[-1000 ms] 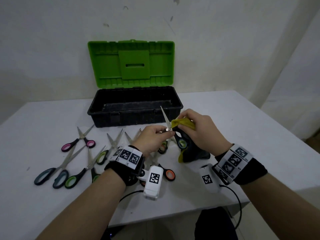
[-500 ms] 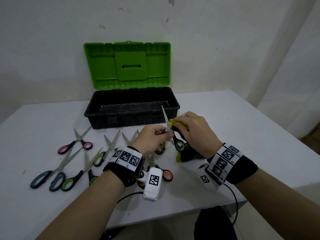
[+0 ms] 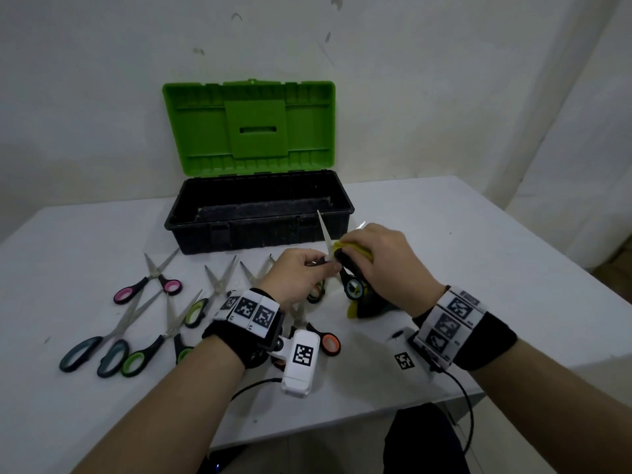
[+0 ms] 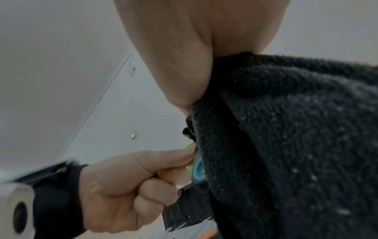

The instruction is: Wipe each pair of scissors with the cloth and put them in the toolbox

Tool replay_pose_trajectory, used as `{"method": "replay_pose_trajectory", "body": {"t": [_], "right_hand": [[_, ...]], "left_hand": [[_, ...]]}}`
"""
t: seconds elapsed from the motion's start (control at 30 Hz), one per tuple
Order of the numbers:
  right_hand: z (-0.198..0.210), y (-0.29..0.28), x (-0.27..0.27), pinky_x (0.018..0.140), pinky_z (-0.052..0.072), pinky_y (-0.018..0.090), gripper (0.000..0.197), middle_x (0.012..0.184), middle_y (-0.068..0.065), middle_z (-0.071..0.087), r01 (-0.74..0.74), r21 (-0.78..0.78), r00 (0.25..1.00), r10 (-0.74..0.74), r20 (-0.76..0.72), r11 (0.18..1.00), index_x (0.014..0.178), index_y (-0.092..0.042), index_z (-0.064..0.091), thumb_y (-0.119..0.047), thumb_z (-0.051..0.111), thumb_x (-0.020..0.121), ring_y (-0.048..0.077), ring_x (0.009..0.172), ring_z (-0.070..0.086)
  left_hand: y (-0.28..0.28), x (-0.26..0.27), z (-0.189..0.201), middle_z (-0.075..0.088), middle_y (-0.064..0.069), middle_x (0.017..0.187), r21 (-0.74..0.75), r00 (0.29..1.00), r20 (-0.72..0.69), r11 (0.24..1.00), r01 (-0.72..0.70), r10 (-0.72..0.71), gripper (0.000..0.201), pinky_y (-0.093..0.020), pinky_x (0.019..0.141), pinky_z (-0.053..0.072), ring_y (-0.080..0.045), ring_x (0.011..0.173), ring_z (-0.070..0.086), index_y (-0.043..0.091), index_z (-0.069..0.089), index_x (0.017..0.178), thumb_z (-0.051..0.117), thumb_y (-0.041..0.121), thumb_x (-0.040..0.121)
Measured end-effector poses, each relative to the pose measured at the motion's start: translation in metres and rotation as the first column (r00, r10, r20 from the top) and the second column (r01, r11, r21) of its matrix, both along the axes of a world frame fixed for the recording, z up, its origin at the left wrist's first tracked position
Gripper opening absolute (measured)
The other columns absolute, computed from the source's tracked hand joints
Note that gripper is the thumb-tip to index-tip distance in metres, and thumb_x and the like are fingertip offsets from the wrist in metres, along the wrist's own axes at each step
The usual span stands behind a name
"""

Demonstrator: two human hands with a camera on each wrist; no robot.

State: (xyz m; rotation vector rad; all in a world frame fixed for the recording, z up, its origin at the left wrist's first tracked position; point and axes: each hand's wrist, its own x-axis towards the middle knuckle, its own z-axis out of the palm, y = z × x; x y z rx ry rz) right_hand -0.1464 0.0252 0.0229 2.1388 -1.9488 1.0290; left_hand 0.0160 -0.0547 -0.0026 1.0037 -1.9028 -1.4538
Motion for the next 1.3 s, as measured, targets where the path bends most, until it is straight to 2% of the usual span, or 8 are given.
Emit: {"method": "replay_pose_trajectory", "body": {"t": [0.1, 0.33, 0.47, 0.6, 0.9, 1.03, 1.17, 1.3], "right_hand": [[-0.003, -0.002, 0.001, 0.077, 0.051, 0.040, 0.019, 0.096, 0.007, 0.063, 0.008, 0.037, 0.999, -0.007, -0.032, 0.999, 0.108, -0.018, 0.070, -0.023, 0.058, 0.095, 0.025, 0.086, 0.061], [0.011, -0.009, -0.030, 0.079, 0.049, 0.039, 0.021, 0.097, 0.010, 0.060, 0.281, 0.087, 0.960, -0.281, -0.014, 0.956, 0.108, -0.018, 0.068, -0.026, 0.052, 0.097, 0.031, 0.090, 0.058], [0.010, 0.001, -0.023, 0.077, 0.045, 0.033, 0.017, 0.094, 0.004, 0.062, 0.160, 0.023, 0.987, -0.161, 0.021, 0.987, 0.106, -0.021, 0.069, -0.026, 0.056, 0.095, 0.023, 0.086, 0.058], [-0.001, 0.003, 0.000, 0.078, 0.049, 0.040, 0.019, 0.099, 0.006, 0.061, 0.065, 0.085, 0.997, -0.062, -0.040, 0.994, 0.107, -0.019, 0.068, -0.026, 0.054, 0.096, 0.026, 0.089, 0.059], [0.010, -0.009, -0.032, 0.078, 0.045, 0.034, 0.020, 0.097, 0.007, 0.065, 0.284, 0.158, 0.957, -0.289, 0.006, 0.946, 0.103, -0.020, 0.068, -0.029, 0.051, 0.096, 0.027, 0.093, 0.058], [0.011, -0.001, -0.012, 0.081, 0.046, 0.035, 0.018, 0.098, 0.005, 0.066, 0.155, 0.132, 0.987, -0.158, 0.014, 0.979, 0.103, -0.021, 0.068, -0.029, 0.054, 0.095, 0.023, 0.093, 0.058], [0.005, -0.003, 0.001, 0.079, 0.046, 0.035, 0.020, 0.100, 0.009, 0.063, 0.153, 0.209, 0.988, -0.149, -0.036, 0.966, 0.107, -0.018, 0.068, -0.026, 0.053, 0.096, 0.025, 0.093, 0.057], [0.009, -0.008, -0.023, 0.076, 0.047, 0.036, 0.017, 0.093, 0.006, 0.063, 0.254, 0.152, 0.966, -0.257, 0.005, 0.955, 0.101, -0.019, 0.069, -0.027, 0.055, 0.094, 0.026, 0.088, 0.058]], "left_hand": [[0.002, 0.000, -0.001, 0.056, 0.007, 0.061, -0.046, 0.999, 0.017, 0.998, 0.039, -0.039, 0.022, -0.018, 0.057, 0.038, -0.007, 0.056, 0.046, 0.022, 0.068, 0.068, 0.074, 0.025, 0.088], [0.004, 0.005, -0.001, 0.060, 0.006, 0.070, -0.099, 0.996, 0.083, 0.995, 0.025, -0.016, 0.015, -0.028, 0.067, 0.044, -0.009, 0.065, 0.052, 0.022, 0.073, 0.077, 0.075, 0.033, 0.086], [0.002, 0.003, 0.001, 0.063, -0.001, 0.074, -0.045, 0.998, 0.063, 0.999, 0.008, -0.005, 0.016, -0.033, 0.070, 0.045, -0.015, 0.070, 0.055, 0.018, 0.075, 0.081, 0.075, 0.034, 0.086], [0.004, 0.001, 0.002, 0.062, 0.002, 0.070, -0.114, 0.994, 0.103, 0.993, 0.041, -0.029, 0.011, -0.021, 0.063, 0.043, -0.009, 0.065, 0.053, 0.021, 0.074, 0.080, 0.074, 0.030, 0.087], [0.002, 0.010, -0.001, 0.059, 0.010, 0.070, -0.173, 0.988, 0.154, 0.984, 0.041, -0.014, 0.015, -0.019, 0.062, 0.039, -0.005, 0.064, 0.053, 0.027, 0.070, 0.074, 0.075, 0.034, 0.086], [0.004, 0.006, 0.001, 0.060, 0.013, 0.070, -0.256, 0.976, 0.217, 0.967, 0.021, 0.036, 0.011, -0.007, 0.051, 0.035, -0.001, 0.063, 0.053, 0.027, 0.072, 0.080, 0.075, 0.036, 0.086], [0.006, 0.003, 0.005, 0.067, 0.006, 0.086, -0.337, 0.955, 0.296, 0.937, 0.093, 0.011, 0.013, -0.014, 0.059, 0.039, -0.007, 0.076, 0.060, 0.027, 0.074, 0.092, 0.072, 0.039, 0.087], [0.007, 0.008, 0.005, 0.060, 0.010, 0.074, -0.274, 0.973, 0.229, 0.958, 0.089, -0.025, 0.012, -0.011, 0.056, 0.037, -0.004, 0.064, 0.054, 0.030, 0.070, 0.078, 0.073, 0.037, 0.087]]}}
